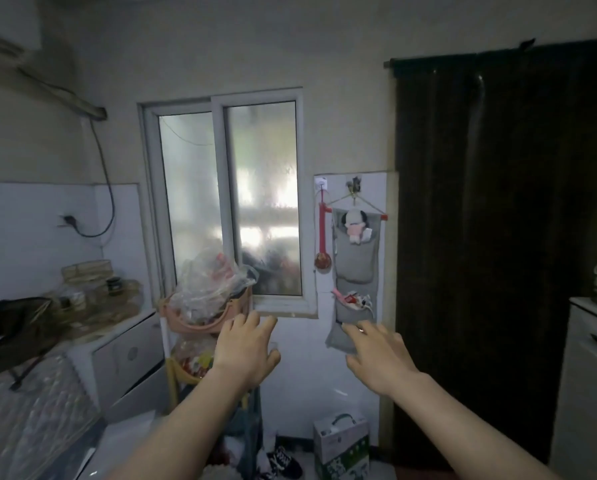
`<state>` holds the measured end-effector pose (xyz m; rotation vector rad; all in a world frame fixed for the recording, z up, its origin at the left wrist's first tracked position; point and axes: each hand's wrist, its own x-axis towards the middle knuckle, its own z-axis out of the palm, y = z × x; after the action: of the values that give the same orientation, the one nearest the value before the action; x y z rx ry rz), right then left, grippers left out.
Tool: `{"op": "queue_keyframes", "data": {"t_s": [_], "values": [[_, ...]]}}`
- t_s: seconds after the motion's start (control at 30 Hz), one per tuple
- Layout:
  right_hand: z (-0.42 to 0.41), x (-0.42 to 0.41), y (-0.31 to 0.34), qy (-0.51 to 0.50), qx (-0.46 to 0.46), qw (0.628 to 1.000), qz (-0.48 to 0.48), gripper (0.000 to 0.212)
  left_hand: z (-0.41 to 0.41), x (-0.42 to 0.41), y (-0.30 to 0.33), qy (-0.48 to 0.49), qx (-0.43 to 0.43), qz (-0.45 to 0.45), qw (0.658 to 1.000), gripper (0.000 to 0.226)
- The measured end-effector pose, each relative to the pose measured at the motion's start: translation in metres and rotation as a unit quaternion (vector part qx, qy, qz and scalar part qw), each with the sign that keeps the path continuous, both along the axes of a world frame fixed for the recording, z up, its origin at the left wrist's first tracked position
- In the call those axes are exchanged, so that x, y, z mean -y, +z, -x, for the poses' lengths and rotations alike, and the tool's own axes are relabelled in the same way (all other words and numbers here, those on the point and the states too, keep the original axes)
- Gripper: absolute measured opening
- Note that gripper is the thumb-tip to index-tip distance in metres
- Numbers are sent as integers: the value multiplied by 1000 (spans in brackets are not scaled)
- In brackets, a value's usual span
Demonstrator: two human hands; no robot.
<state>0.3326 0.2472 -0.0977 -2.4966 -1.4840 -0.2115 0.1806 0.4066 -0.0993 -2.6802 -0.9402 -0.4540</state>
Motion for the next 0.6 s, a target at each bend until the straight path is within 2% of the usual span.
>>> {"op": "queue_keyframes", "data": {"t_s": [0.37,0.6], "values": [[-151,-263,-18,75,30,996,-23,51,-122,-238,-29,58,2,11,998,54],[-214,-450,-12,153,29,987,-42,54,-169,-382,-39,117,70,53,989,52]]}}
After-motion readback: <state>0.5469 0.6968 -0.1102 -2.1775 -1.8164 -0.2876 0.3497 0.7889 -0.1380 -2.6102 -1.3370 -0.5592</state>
